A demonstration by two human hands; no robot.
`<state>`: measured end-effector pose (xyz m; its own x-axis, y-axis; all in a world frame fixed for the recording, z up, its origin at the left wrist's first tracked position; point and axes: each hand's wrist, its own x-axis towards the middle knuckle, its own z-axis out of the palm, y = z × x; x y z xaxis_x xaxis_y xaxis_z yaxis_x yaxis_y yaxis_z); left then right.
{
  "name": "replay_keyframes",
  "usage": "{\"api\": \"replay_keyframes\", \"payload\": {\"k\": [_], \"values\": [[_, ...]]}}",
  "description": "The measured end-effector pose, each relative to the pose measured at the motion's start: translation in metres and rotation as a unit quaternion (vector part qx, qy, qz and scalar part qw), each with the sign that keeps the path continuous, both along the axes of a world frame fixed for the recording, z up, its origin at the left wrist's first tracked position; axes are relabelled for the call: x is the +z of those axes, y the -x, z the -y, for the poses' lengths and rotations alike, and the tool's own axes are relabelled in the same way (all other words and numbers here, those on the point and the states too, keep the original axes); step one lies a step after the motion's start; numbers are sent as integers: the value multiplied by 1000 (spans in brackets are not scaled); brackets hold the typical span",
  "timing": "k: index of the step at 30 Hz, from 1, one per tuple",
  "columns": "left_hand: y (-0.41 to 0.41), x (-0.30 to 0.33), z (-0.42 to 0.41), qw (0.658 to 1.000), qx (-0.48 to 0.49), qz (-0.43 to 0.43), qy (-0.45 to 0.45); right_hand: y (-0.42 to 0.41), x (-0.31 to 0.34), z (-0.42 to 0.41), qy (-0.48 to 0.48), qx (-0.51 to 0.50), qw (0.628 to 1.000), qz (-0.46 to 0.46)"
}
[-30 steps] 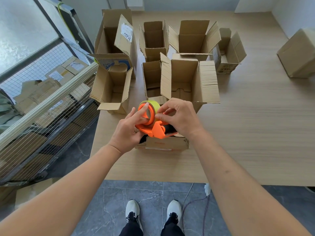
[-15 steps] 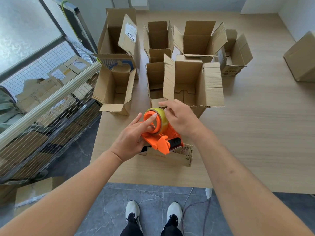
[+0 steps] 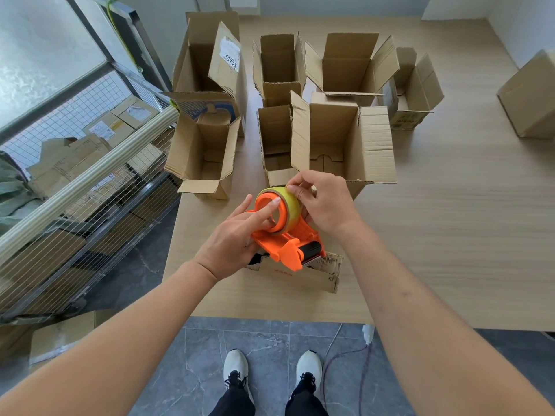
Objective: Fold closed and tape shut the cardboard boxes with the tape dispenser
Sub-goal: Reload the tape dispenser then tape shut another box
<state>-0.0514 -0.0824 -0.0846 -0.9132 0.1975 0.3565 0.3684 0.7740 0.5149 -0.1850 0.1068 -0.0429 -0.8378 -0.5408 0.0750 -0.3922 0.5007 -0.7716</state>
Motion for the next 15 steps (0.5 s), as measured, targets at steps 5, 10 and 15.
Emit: {"api": "replay_keyframes", "payload": {"k": [5,10,15], "values": [[-3,10,-1,1000,-17,-11,13,-5,3,-1,-5,32,998,-52],[-2,19,-3,1000,-14,-5,10,-18,2,-3,21,14,998,-50],[-4,32,2,1000,-23,-11,2,-28,14,-5,75,3,997,-30]]}}
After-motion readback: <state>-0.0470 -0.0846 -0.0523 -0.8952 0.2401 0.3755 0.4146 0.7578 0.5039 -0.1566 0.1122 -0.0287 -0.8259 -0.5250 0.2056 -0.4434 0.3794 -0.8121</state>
